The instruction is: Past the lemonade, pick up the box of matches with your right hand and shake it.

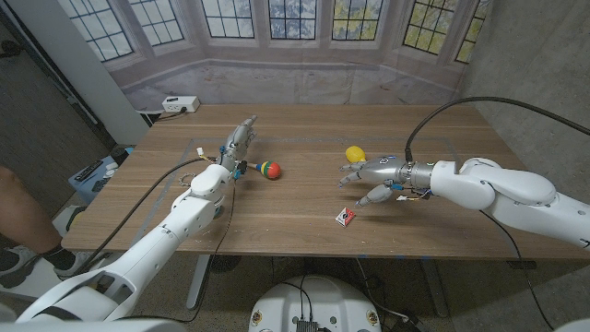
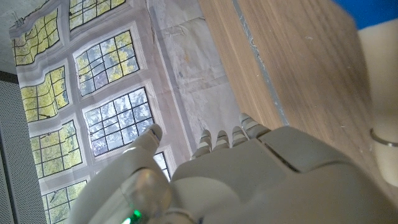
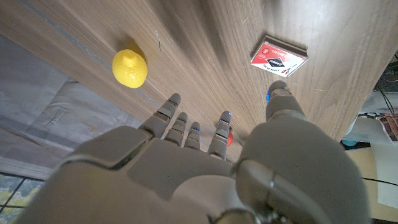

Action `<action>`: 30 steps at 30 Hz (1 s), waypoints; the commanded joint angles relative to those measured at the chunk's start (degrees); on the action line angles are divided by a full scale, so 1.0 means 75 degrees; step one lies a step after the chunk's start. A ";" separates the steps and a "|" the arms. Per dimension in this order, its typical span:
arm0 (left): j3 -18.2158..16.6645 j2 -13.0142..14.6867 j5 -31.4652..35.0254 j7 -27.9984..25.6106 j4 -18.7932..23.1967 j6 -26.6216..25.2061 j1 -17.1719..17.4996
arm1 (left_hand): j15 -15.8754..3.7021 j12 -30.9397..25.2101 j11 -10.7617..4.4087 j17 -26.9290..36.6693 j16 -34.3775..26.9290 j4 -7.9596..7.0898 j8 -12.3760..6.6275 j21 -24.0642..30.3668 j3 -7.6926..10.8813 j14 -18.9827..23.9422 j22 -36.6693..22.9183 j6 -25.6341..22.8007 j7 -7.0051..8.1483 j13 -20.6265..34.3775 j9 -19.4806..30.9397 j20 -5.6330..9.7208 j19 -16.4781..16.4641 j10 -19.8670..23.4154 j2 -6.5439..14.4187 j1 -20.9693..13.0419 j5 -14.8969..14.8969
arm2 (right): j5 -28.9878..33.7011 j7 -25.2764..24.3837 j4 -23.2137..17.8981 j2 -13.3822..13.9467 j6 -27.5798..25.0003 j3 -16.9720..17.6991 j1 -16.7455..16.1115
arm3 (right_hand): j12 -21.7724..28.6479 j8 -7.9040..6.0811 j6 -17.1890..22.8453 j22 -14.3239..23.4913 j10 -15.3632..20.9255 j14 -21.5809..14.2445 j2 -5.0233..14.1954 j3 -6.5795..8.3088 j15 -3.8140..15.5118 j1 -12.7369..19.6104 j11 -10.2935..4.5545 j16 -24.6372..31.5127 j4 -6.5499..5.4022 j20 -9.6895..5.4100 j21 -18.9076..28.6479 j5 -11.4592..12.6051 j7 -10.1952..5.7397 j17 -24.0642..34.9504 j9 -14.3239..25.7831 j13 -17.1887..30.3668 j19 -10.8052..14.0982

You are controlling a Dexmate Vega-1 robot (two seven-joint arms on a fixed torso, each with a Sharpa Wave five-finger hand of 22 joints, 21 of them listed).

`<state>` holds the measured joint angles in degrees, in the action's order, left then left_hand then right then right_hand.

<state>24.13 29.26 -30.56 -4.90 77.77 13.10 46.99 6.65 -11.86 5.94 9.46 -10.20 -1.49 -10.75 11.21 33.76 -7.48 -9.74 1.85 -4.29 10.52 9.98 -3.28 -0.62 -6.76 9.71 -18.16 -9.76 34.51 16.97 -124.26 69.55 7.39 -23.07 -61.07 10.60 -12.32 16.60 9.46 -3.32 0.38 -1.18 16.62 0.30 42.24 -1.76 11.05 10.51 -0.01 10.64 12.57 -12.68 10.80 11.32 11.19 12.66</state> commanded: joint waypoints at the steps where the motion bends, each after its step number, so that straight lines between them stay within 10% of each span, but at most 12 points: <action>1: -0.0042 0.0142 0.0087 -0.0068 0.0235 -0.0005 0.0086 | 0.0036 0.0001 0.0048 0.0024 0.0005 0.0053 0.0027 -0.0006 0.0003 0.0024 -0.0026 -0.0060 0.0001 0.0044 0.0027 -0.0058 0.0011 0.0030 -0.0025 -0.0042 -0.0040 | 0.0624 -0.0478 -0.0125 0.0112 -0.0177 0.0031 -0.0484 | 0.0052 -0.0030 0.0096 0.0027 -0.0057 -0.0030 -0.0021 0.0069 0.0025 0.0142 0.0011 0.0045 0.0000 -0.0024 0.0037 0.0071 0.0010 0.0038 0.0013 0.0026 0.0078; 30: -0.0158 0.0372 0.0066 0.0068 0.0530 0.0134 0.0329 | 0.0041 0.0002 0.0061 0.0018 0.0010 0.0133 0.0020 -0.0008 -0.0026 0.0031 -0.0025 -0.0103 0.0010 0.0045 0.0027 -0.0048 -0.0001 0.0041 -0.0052 -0.0055 -0.0034 | 0.1456 -0.0610 -0.0169 -0.0186 -0.0191 -0.0307 -0.0636 | 0.0072 -0.0031 0.0160 0.0029 -0.0057 -0.0044 -0.0083 0.0133 0.0032 0.0407 0.0007 0.0054 -0.0028 -0.0048 0.0038 0.0094 0.0010 0.0039 0.0025 0.0027 0.0102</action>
<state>23.25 31.45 -29.91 -5.19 81.28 13.41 48.98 6.86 -11.86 6.25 9.46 -10.20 -0.77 -10.75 11.21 33.35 -7.26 -9.74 1.54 -3.98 10.52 9.98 -3.28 -0.62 -6.45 9.71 -18.16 -9.76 42.98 13.35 -125.34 68.72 5.99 -24.73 -65.20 10.81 -12.32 17.10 9.46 -3.32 0.37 -1.82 17.25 0.30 44.46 -1.76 11.05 10.19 -0.31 10.64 13.01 -12.58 10.79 11.34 11.19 12.96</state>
